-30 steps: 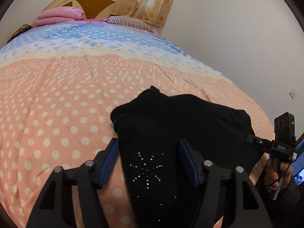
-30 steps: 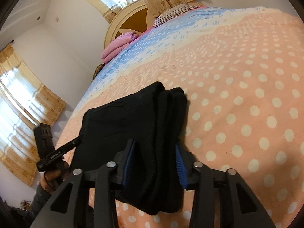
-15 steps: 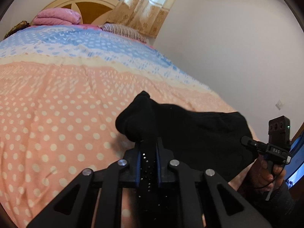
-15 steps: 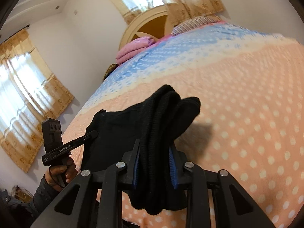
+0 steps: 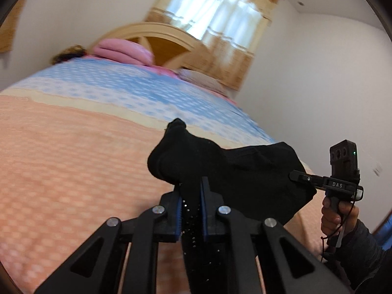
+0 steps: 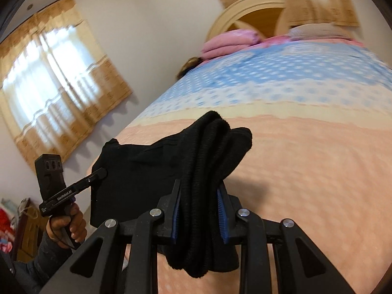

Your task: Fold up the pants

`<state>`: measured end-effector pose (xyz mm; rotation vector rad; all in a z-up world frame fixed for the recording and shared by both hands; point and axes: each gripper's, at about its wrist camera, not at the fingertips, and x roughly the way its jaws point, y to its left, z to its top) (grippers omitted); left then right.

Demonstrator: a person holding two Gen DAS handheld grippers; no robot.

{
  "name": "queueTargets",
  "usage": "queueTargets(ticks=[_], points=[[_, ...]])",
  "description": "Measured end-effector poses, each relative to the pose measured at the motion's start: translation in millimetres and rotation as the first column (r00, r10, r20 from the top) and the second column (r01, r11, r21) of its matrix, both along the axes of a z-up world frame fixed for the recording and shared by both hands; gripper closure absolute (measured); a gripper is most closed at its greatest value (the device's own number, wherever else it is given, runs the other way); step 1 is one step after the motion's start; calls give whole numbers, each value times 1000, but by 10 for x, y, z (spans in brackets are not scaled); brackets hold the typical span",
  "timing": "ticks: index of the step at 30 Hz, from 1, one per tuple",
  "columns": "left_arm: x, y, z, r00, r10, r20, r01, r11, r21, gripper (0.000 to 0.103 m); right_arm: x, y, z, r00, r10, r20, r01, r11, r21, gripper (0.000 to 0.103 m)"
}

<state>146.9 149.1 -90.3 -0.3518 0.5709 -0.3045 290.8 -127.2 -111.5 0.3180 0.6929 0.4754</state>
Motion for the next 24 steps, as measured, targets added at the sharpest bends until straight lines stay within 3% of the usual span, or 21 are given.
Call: queueTargets(ticks=[4,9,11,12,16,19,24], points=[[-55,380,-161,994,113,-9,-112,992,61,90,415,509,-233,998,55,-44,-56,998,-8,76],[32,575,-764,973,176,-148,-162,981,104,85,644,673,-661,990,33,-134,-36,999,-18,75],[34,521,-888,966,200,-163,-177,973,145,66,685,524,-758,985,15,-170,-9,999,39,70],[13,501,-926,965,213,-151,-190,970,152,62,688,451,-792,983,9,-183,1,998,59,66],[0,464,-935,962,230,-147,-207,965,159,50,673,356,-862,979,4,-206,14,996,84,63],[21,440,-913,955,258,-144,-226,952,208,37,627,336,-849,980,-13,-198,31,996,88,61],[-3,422,-828,950,284,-131,-243,934,261,35,539,227,-830,981,-45,-189,68,990,120,58]])
